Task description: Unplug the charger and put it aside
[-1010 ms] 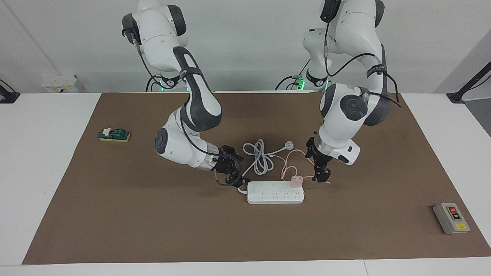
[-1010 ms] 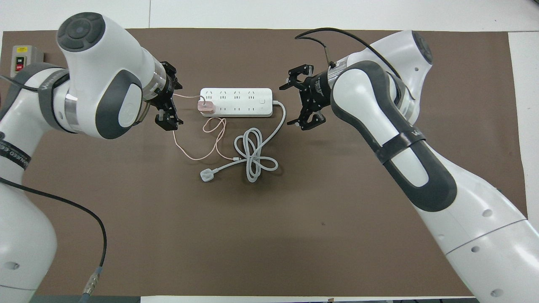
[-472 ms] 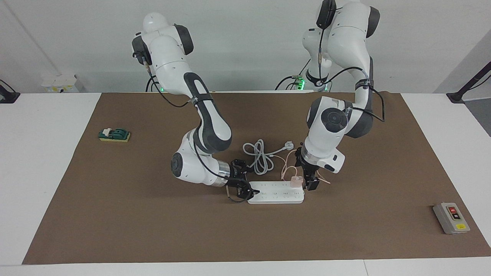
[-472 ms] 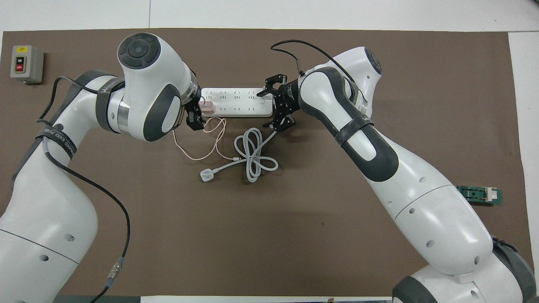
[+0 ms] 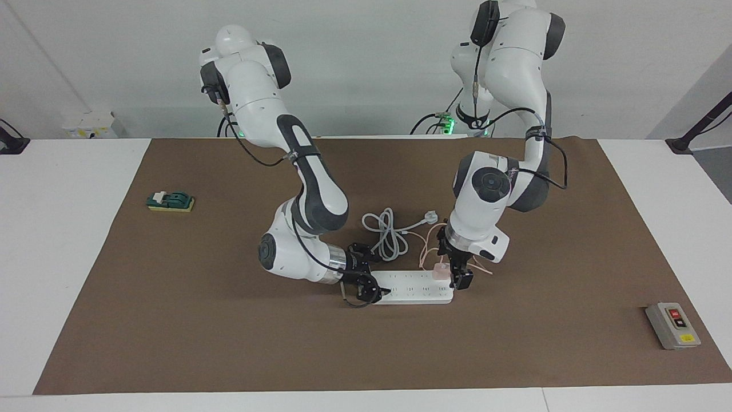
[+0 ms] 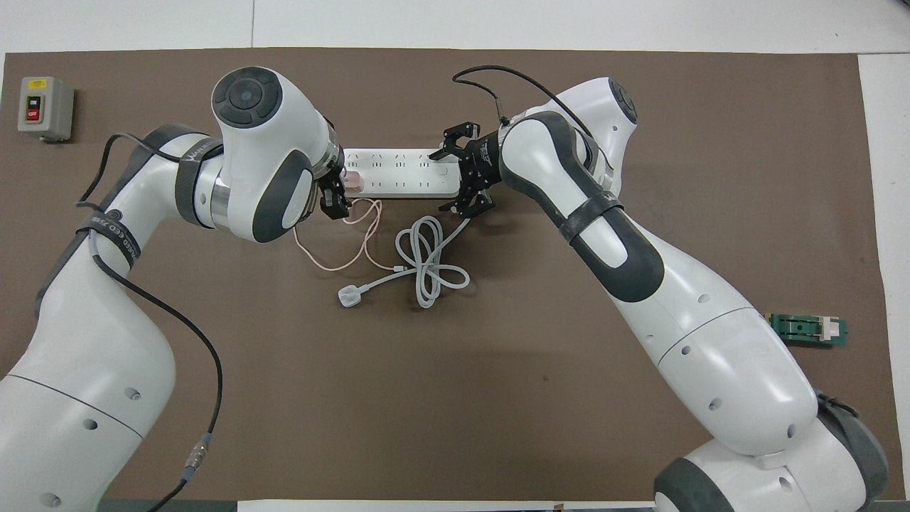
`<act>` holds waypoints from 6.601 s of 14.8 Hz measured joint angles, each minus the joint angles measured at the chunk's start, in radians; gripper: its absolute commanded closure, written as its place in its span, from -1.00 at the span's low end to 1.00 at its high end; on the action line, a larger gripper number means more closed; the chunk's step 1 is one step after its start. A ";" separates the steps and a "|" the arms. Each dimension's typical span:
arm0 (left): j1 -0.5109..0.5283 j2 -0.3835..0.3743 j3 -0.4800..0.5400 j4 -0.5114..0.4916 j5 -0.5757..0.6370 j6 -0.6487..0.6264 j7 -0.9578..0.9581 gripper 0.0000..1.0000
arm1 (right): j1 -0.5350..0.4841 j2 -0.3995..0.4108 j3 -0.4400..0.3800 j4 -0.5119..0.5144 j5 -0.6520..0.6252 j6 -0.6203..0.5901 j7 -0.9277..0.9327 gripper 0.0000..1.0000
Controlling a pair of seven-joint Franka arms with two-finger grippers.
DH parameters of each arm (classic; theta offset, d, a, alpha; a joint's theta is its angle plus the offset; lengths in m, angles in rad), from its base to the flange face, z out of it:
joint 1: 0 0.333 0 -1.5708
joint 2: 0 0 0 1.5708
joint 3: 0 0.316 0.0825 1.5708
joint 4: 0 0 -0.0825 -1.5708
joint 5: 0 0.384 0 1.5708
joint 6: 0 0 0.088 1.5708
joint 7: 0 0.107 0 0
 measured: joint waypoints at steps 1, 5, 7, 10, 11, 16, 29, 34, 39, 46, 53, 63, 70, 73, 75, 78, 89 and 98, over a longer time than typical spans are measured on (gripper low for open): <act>-0.002 0.000 -0.001 -0.008 0.000 0.009 -0.001 -1.00 | 0.000 0.010 -0.002 0.012 0.000 0.000 0.000 -1.00; -0.010 0.000 0.000 -0.015 0.004 0.016 -0.005 -1.00 | 0.006 0.039 -0.003 0.057 -0.010 0.000 0.000 -1.00; -0.010 0.000 0.001 -0.015 0.005 0.016 -0.005 -0.07 | 0.011 0.043 -0.009 0.066 -0.011 0.000 0.000 -1.00; -0.010 0.000 0.002 -0.015 0.005 0.018 -0.006 1.00 | 0.012 0.054 -0.023 0.076 -0.013 0.004 0.000 -1.00; -0.010 0.000 0.003 -0.015 0.005 0.018 -0.007 1.00 | 0.012 0.061 -0.024 0.076 -0.013 0.012 0.000 -1.00; -0.011 0.000 0.005 -0.015 0.015 0.031 -0.006 1.00 | 0.022 0.073 -0.026 0.077 -0.017 0.035 0.009 0.41; -0.011 0.005 0.005 0.001 0.019 0.006 -0.006 1.00 | 0.023 0.073 -0.026 0.077 -0.018 0.036 0.009 0.37; -0.005 0.026 0.010 0.088 0.019 -0.117 0.014 1.00 | 0.024 0.073 -0.027 0.077 -0.018 0.037 0.009 0.37; 0.050 -0.027 0.009 0.176 0.010 -0.272 0.065 1.00 | 0.024 0.073 -0.027 0.077 -0.019 0.037 0.009 0.37; 0.120 -0.099 0.009 0.181 -0.046 -0.375 0.256 1.00 | 0.024 0.073 -0.027 0.077 -0.019 0.037 0.009 -0.99; 0.331 -0.180 0.014 0.181 -0.097 -0.544 0.677 1.00 | 0.024 0.020 -0.034 0.062 -0.025 0.025 0.010 -1.00; 0.558 -0.185 0.020 0.179 -0.097 -0.626 1.228 1.00 | -0.077 -0.333 -0.140 -0.034 -0.250 -0.352 -0.057 -1.00; 0.563 -0.271 0.007 -0.060 -0.097 -0.454 1.453 -1.00 | -0.205 -0.501 -0.142 -0.059 -0.491 -0.581 -0.523 -1.00; 0.549 -0.293 0.000 -0.078 -0.097 -0.452 1.463 -1.00 | -0.239 -0.531 -0.143 -0.061 -0.591 -0.618 -0.804 -1.00; 0.539 -0.306 -0.004 -0.079 -0.097 -0.453 1.464 -1.00 | -0.260 -0.556 -0.143 -0.062 -0.652 -0.626 -0.975 -1.00; 0.519 -0.333 -0.009 -0.079 -0.097 -0.457 1.478 -1.00 | -0.280 -0.613 -0.143 -0.089 -0.732 -0.631 -1.171 -1.00; 0.476 -0.473 -0.054 -0.026 -0.097 -0.633 1.768 -1.00 | -0.388 -0.956 -0.025 -0.436 -0.928 -0.577 -1.376 -1.00; 0.410 -0.537 -0.081 0.025 -0.061 -0.740 1.931 -1.00 | -0.406 -0.950 -0.015 -0.480 -0.935 -0.496 -1.434 -1.00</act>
